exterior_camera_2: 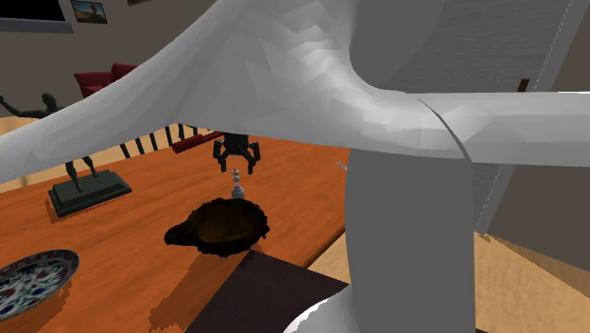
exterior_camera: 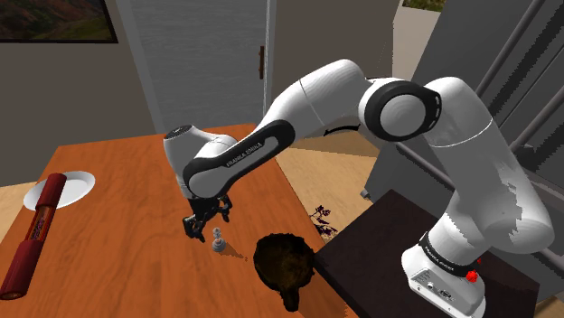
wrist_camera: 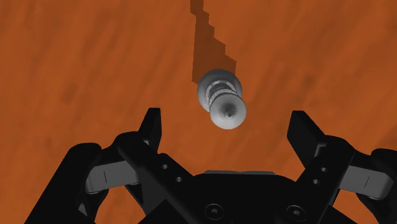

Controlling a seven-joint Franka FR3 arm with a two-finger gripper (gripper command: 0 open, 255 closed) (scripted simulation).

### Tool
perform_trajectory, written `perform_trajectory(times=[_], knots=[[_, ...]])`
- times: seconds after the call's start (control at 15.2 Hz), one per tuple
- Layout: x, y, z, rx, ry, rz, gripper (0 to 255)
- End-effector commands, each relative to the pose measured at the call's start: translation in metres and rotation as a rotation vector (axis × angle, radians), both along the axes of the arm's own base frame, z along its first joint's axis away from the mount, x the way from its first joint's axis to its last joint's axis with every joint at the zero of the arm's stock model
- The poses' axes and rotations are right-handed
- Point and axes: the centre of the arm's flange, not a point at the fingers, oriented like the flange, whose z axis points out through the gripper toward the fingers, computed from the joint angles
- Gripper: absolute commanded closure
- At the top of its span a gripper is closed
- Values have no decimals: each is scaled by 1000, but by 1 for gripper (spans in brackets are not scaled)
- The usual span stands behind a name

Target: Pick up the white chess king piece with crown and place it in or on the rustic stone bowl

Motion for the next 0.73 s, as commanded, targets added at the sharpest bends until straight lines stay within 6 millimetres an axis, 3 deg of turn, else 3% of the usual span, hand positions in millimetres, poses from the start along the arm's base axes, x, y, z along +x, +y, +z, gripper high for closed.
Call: perform_trajectory(times=[0.0,0.53,0.59,0.66], knots=[[-4,0,-13,0,0,0,0],[-4,0,-13,0,0,0,0],[-4,0,-13,0,0,0,255],[-4,0,-13,0,0,0,255]])
